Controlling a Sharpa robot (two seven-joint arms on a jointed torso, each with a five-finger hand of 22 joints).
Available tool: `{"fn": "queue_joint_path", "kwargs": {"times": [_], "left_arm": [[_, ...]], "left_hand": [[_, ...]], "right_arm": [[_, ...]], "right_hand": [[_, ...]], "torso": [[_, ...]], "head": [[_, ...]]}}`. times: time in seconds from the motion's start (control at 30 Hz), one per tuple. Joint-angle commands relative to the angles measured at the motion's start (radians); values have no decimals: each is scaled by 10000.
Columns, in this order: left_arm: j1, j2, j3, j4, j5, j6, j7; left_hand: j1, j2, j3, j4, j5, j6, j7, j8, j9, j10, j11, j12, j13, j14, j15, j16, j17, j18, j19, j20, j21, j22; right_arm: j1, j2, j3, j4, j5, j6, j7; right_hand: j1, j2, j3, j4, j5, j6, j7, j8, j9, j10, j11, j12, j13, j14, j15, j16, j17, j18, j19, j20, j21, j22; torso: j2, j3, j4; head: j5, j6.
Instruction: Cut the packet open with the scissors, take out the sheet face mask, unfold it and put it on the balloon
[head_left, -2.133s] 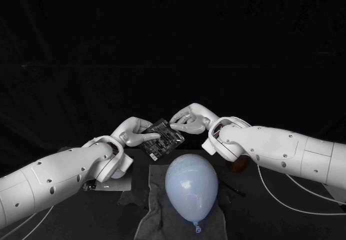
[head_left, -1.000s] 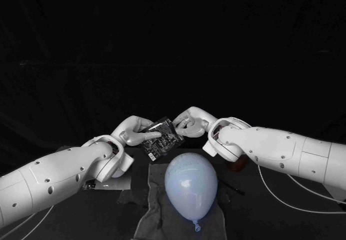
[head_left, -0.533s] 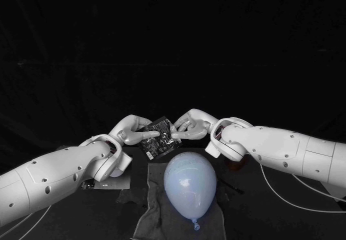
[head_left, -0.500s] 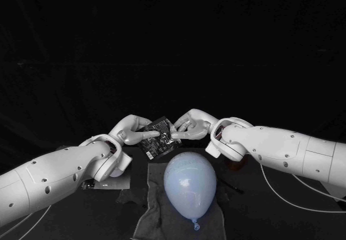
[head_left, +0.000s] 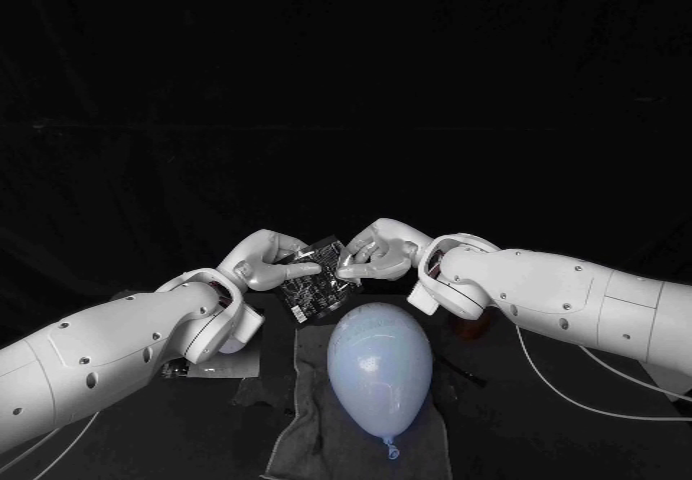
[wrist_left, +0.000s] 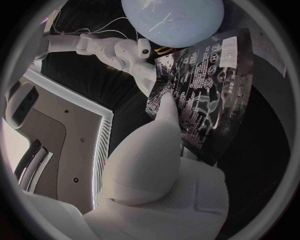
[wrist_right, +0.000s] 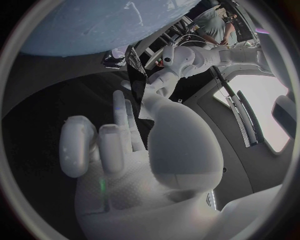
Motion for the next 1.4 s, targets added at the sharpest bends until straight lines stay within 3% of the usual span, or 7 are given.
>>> {"fn": "queue_joint_path", "kwargs": {"times": [0.03,0.33,0.63,0.7,0.87,1.07,1.4], "left_arm": [[21,-1,30,155,205,619,424],[29,-109,40,256,246,829,469],[33,-87,41,235,251,762,459],[33,-54,41,189,259,741,452],[33,-18,41,136,386,766,452],[33,-61,41,188,701,958,502],[33,-126,47,287,1431,1296,569]], "left_hand": [[142,1393,-49,8,20,31,-54,8,13,43,2,-33,1,69,-8,-28,17,100,49,6,37,9],[143,1390,-56,8,21,34,-58,10,16,48,-2,-35,2,72,-10,-28,19,97,45,8,36,9],[144,1388,-59,7,21,36,-61,11,18,51,-4,-36,2,73,-11,-28,21,95,43,9,36,8],[144,1388,-59,7,21,36,-61,11,18,51,-4,-36,2,73,-11,-28,21,95,43,9,36,8],[145,1384,-69,7,21,42,-65,14,24,60,-9,-37,3,79,-15,-27,25,92,39,11,36,9],[142,1384,-80,12,20,48,-70,17,30,69,-12,-39,4,85,-19,-26,30,86,27,17,31,7],[139,1393,-118,21,21,56,-83,20,52,90,-23,-55,3,97,-28,-29,46,60,-45,48,-5,-7]], "right_arm": [[-5,56,-7,-1,-160,325,36],[-7,65,-12,-9,-237,307,-15],[-8,116,-13,-17,-92,403,169],[-8,125,-13,16,-47,482,253],[-8,149,-13,23,-5,453,330],[-8,170,-13,-51,2,316,361],[-8,172,-14,-28,-163,168,211]], "right_hand": [[625,373,430,-209,-28,77,-49,31,29,35,-43,-24,-8,380,-117,41,22,-133,58,-66,64,1549],[1120,1091,1146,-601,-29,201,-55,162,147,106,-49,-15,-13,386,-127,41,36,-141,72,-97,79,1577],[-59,76,328,-167,-42,8,3,81,157,108,15,-31,-21,369,-71,19,-36,-126,29,-54,-10,1557],[-635,-429,-235,153,-35,-73,43,20,130,57,61,-28,-17,354,-27,2,-87,-115,-9,-21,-79,1533],[-735,-541,-506,284,-34,-94,44,-3,120,19,66,-23,-4,343,-25,-12,-124,-105,-28,-9,-119,1521],[-530,-353,-558,328,-31,-32,6,19,127,73,29,9,23,366,-49,18,-20,-119,15,-15,-51,1558],[1115,785,566,-336,-27,316,-175,220,218,304,-161,9,27,388,-215,37,50,-151,112,-156,93,1649]], "torso": [[-5,-11,12],[-10,-2,3],[-4,8,-7],[-9,3,-16],[-17,2,-5],[-9,-1,-2],[-5,-6,-2]], "head": [[-9,-30],[-14,-49],[27,-59],[37,-61],[22,-73],[11,-66],[0,-74]]}}
